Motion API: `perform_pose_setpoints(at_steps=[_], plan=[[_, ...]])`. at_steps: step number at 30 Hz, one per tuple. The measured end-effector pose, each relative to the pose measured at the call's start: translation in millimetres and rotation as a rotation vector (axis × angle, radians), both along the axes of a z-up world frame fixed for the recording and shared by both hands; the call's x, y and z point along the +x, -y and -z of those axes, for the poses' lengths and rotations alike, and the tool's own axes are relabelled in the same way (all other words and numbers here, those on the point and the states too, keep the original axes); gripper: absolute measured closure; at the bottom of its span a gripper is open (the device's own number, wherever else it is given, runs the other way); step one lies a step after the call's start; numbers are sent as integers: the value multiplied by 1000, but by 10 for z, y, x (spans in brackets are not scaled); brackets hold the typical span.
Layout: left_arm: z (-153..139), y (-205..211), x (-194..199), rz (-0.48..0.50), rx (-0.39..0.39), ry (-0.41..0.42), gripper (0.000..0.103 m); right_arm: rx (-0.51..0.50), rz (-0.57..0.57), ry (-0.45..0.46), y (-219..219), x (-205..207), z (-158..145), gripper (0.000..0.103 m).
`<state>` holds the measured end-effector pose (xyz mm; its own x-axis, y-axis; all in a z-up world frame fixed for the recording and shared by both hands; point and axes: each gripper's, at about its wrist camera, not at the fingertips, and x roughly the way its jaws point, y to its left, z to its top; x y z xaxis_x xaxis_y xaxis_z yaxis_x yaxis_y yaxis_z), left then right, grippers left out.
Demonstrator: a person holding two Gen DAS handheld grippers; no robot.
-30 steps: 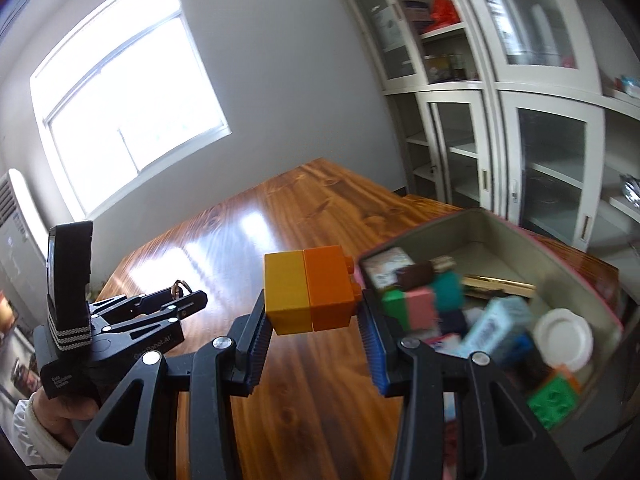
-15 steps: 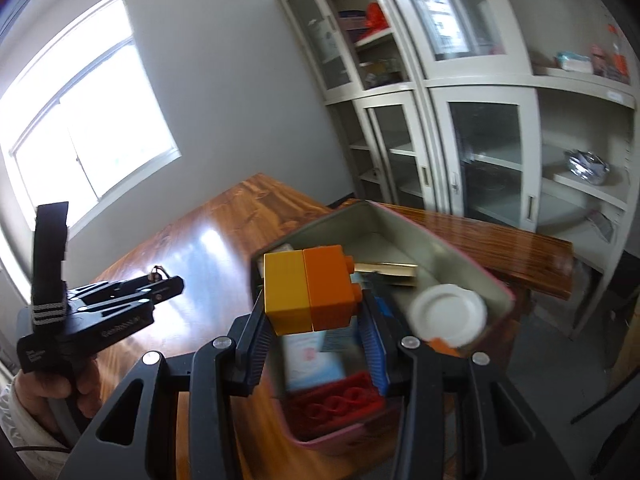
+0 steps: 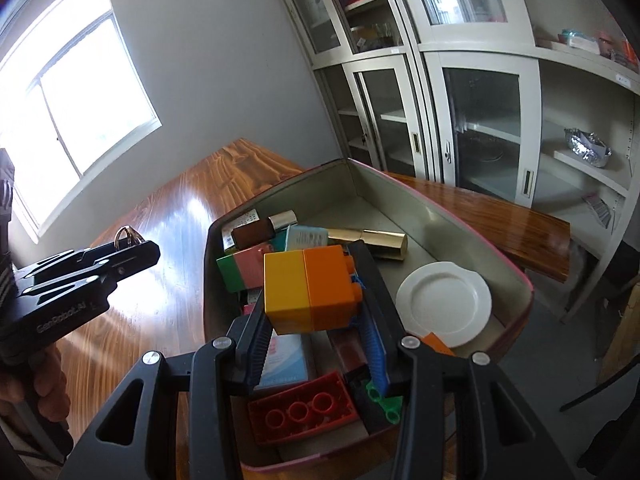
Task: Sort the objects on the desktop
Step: 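Carry the gold ring in the left tool while the right tool carries the brick to the tin, then open the left tool over the tin while the right tool releases the brick inside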
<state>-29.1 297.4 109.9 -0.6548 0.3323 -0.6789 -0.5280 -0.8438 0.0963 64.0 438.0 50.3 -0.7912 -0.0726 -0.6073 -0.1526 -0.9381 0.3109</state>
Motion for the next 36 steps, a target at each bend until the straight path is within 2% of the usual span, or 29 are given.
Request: perform_pose_setpoints(at_steps=[17, 19, 21, 25, 34, 35, 36], plan=[[89, -484, 189, 128, -2, 40, 65, 21, 49, -12, -186, 256, -45, 56], [103, -532, 211, 140, -5, 44, 65, 17, 52, -17, -207, 270, -59, 52], [117, -579, 231, 154, -7, 48, 65, 21, 64, -28, -225, 292, -82, 38], [152, -636, 246, 169, -7, 59, 65, 44, 84, -46, -249, 357, -123, 37], [200, -716, 256, 183, -10, 78, 65, 27, 108, -49, -341, 431, -116, 37], [206, -724, 254, 184, -12, 83, 64, 26, 111, -51, -346, 438, -115, 36], [213, -733, 252, 185, -15, 89, 60, 24, 114, -53, -352, 445, -116, 34]])
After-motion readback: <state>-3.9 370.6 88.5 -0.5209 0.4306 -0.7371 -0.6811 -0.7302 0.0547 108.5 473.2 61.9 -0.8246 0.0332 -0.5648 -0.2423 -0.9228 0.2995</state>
